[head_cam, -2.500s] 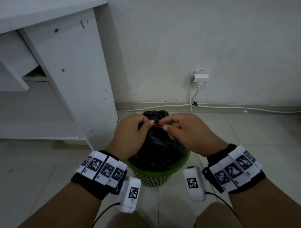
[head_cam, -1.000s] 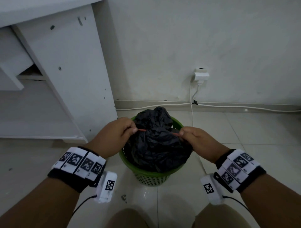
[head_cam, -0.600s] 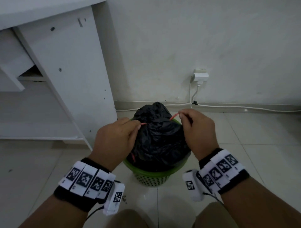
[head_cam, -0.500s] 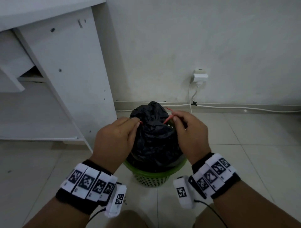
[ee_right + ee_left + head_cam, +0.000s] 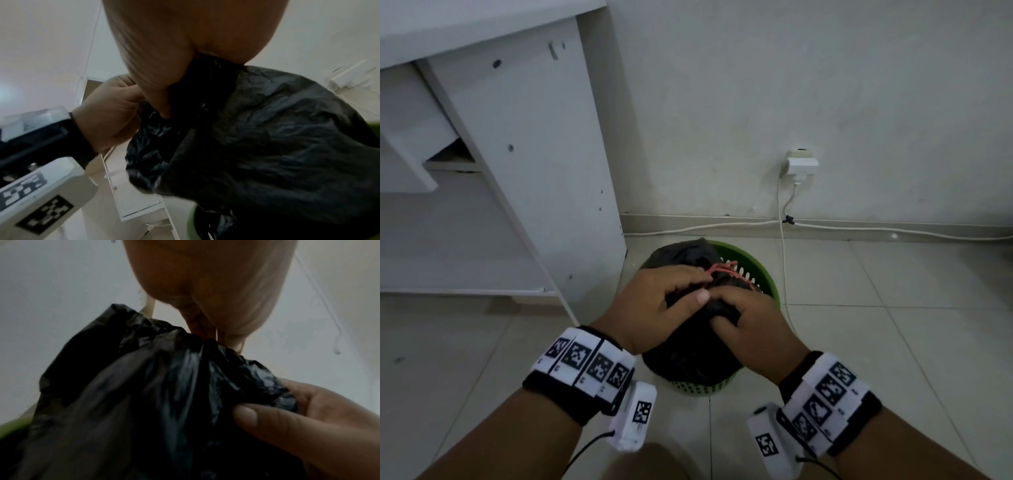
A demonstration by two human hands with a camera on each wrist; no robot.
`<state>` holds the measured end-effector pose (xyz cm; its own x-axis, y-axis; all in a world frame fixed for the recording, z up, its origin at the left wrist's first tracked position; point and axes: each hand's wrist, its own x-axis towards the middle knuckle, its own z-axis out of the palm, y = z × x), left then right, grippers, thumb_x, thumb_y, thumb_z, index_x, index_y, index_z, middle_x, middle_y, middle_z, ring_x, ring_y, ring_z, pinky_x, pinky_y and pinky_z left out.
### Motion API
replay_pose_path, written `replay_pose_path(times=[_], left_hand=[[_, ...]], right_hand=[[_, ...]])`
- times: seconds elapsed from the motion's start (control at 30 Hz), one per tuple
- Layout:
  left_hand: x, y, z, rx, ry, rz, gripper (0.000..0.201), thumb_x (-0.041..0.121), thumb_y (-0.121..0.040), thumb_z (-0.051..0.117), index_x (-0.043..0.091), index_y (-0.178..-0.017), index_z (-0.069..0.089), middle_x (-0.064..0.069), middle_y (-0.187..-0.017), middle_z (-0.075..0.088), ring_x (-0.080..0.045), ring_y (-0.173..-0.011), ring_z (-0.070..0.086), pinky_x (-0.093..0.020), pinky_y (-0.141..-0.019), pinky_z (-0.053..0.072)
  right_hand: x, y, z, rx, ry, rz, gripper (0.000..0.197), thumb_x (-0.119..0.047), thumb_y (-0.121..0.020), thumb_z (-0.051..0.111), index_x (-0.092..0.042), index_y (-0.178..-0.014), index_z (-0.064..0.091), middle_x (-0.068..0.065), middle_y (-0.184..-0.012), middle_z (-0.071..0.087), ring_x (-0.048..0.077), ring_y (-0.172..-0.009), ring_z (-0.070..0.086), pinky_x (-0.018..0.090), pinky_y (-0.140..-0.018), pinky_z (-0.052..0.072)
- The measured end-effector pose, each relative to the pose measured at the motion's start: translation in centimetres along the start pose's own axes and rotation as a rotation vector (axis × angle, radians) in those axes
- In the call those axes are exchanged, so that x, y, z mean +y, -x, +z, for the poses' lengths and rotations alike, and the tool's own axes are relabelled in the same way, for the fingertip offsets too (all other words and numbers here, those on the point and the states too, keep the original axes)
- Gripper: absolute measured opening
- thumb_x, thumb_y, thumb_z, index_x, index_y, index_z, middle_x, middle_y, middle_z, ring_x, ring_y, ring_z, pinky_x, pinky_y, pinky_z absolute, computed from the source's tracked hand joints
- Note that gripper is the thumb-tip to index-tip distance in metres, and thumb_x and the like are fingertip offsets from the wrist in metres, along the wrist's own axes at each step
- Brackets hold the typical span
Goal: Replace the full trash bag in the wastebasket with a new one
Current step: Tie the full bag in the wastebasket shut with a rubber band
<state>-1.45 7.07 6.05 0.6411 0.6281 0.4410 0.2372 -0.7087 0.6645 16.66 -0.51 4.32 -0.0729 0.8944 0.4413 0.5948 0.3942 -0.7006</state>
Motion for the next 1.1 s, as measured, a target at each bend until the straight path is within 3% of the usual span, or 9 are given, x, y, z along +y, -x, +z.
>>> replay_pose_path(times=[0.2, 0.3, 0.37, 0.5, 0.67, 0.8, 0.9, 0.97, 1.1], left_hand=[[-0.7, 1.6, 1.3, -0.037, 0.114, -0.182, 0.039, 0.047, -0.089, 0.064, 0.022, -0.12, 0.071, 0.012, -0.111, 0.073, -0.002, -0.105, 0.067, -0.032, -0.09, 0.055], [-1.0, 1.2, 1.6, 0.02, 0.176, -0.339, 0.022, 0.037, -0.096, 0.062, 0.02, -0.1, 0.075, 0.009, -0.094, 0.076, -0.006, -0.09, 0.071, -0.038, -0.08, 0.058], [-1.0, 0.8, 1.3, 0.043, 0.244, -0.41, 0.025, 0.036, -0.098, 0.059, 0.017, -0.094, 0.074, 0.005, -0.091, 0.076, -0.012, -0.088, 0.072, -0.045, -0.082, 0.058], [-1.0, -0.3, 1.0, 0.073, 0.278, -0.497, 0.023, 0.038, -0.099, 0.056, 0.022, -0.109, 0.068, 0.005, -0.104, 0.073, -0.009, -0.099, 0.069, -0.041, -0.093, 0.055], [-1.4, -0.9, 1.8, 0.097, 0.071, -0.546, 0.041, 0.045, -0.102, 0.044, 0.019, -0.133, 0.052, -0.001, -0.124, 0.064, -0.017, -0.113, 0.061, -0.038, -0.102, 0.048], [-1.1, -0.4, 1.3, 0.242, -0.364, -0.285, 0.041, 0.055, -0.099, 0.032, 0.023, -0.095, 0.058, 0.008, -0.078, 0.06, -0.016, -0.071, 0.058, -0.036, -0.077, 0.047], [-1.9, 0.5, 1.4, 0.173, -0.211, -0.176, 0.046, 0.056, -0.095, 0.045, 0.021, -0.122, 0.058, 0.006, -0.111, 0.058, -0.012, -0.104, 0.055, -0.029, -0.092, 0.043], [-2.4, 0.9, 2.0, 0.062, -0.052, -0.205, 0.051, 0.052, -0.094, 0.054, 0.028, -0.139, 0.048, 0.011, -0.131, 0.054, -0.006, -0.123, 0.05, -0.022, -0.104, 0.039], [-3.0, 0.2, 2.7, 0.158, 0.126, -0.333, 0.032, 0.028, -0.095, 0.065, 0.038, -0.125, 0.057, 0.029, -0.114, 0.062, 0.008, -0.11, 0.059, -0.015, -0.093, 0.047]], right_hand=[[-0.5, -1.3, -0.7, 0.117, -0.272, 0.344, 0.024, -0.004, -0.091, 0.059, -0.02, -0.096, 0.076, -0.012, -0.095, 0.075, 0.0, -0.092, 0.067, 0.014, -0.081, 0.05], [-0.9, -1.3, 0.2, 0.168, -0.177, 0.301, 0.024, -0.015, -0.091, 0.06, -0.021, -0.114, 0.067, -0.017, -0.11, 0.066, -0.007, -0.104, 0.059, 0.016, -0.09, 0.047], [-0.9, -0.8, 0.6, 0.168, -0.067, 0.141, 0.054, -0.031, -0.086, 0.065, -0.017, -0.136, 0.051, -0.015, -0.131, 0.052, -0.007, -0.124, 0.046, 0.015, -0.105, 0.037], [-0.4, -0.1, 1.5, -0.143, 0.196, -0.003, 0.104, -0.052, -0.074, 0.076, -0.016, -0.154, 0.021, -0.003, -0.157, 0.028, 0.001, -0.146, 0.018, 0.012, -0.118, 0.013], [1.1, -0.4, 2.7, -0.075, 0.086, 0.072, 0.056, -0.031, -0.09, 0.062, -0.018, -0.142, 0.048, -0.002, -0.134, 0.06, 0.007, -0.122, 0.054, 0.017, -0.106, 0.04], [1.5, -1.4, 2.6, -0.022, 0.025, 0.156, 0.021, -0.02, -0.095, 0.057, -0.011, -0.11, 0.067, 0.002, -0.104, 0.071, 0.012, -0.095, 0.062, 0.018, -0.085, 0.048], [1.1, -2.8, 2.1, -0.065, -0.216, 0.468, 0.03, -0.028, -0.102, 0.049, -0.009, -0.095, 0.072, 0.007, -0.091, 0.074, 0.022, -0.087, 0.068, 0.042, -0.083, 0.055], [0.4, -3.7, 1.7, -0.12, -0.479, 0.714, 0.033, -0.03, -0.101, 0.049, -0.012, -0.096, 0.075, 0.01, -0.092, 0.076, 0.027, -0.09, 0.072, 0.047, -0.09, 0.056], [0.1, -4.3, 1.8, -0.092, -0.538, 0.829, 0.035, -0.036, -0.098, 0.048, -0.013, -0.096, 0.075, 0.009, -0.092, 0.077, 0.025, -0.091, 0.072, 0.049, -0.093, 0.055]])
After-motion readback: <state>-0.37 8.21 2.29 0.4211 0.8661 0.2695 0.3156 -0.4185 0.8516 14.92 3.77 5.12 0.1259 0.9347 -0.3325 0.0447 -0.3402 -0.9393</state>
